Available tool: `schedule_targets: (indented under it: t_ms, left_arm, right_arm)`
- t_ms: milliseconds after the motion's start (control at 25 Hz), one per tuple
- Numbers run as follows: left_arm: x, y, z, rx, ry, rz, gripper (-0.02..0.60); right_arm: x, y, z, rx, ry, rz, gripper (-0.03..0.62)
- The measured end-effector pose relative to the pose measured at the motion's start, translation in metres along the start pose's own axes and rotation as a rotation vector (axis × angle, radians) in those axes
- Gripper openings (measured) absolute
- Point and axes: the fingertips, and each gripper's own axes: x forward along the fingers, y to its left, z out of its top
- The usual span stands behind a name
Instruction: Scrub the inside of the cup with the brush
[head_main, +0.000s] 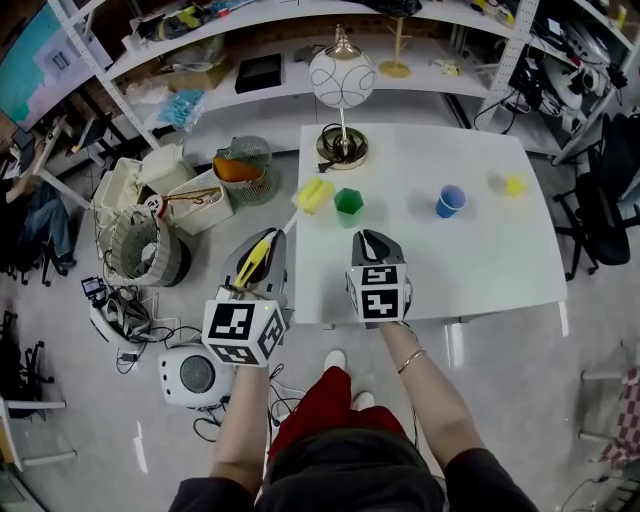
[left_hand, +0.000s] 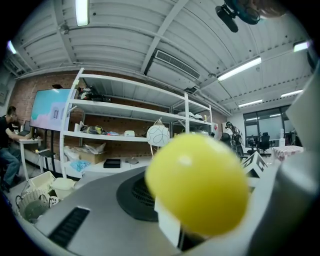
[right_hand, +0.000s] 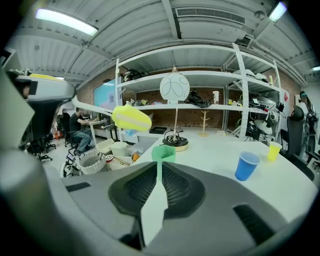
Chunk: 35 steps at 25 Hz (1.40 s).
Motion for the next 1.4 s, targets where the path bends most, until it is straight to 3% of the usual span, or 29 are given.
schedule_targets:
  t_ms: [80, 360, 480, 1040, 1400]
  left_arm:
    - [0.009, 0.004, 0.002, 0.001, -0.001, -0.011, 0.046]
    - [0.033, 0.019, 0.004, 0.003, -0.003, -0.032, 0.046]
    - [0.041, 0.024, 0.004, 0.002, 0.001, -0.043, 0.046]
    - [0.077, 0.029, -0.008, -0.019, 0.029, -0.101, 0.046]
    - [0.094, 0.044, -0.016, -0.039, 0.041, -0.114, 0.045]
  right_arm:
    - [0.011, -0.002, 0.002, 0.009, 0.009, -0.005, 0.029]
    - [0.044, 0.001, -0.002, 0.056, 0.034, -0.009, 0.240]
    - [0.056, 0.000, -0.006, 0.077, 0.049, -0.012, 0.286]
    - [0.109, -0.005, -0.026, 0.120, 0.145, -0.024, 0.310]
    - [0.133, -0.008, -0.027, 0.135, 0.142, -0.053, 0.308]
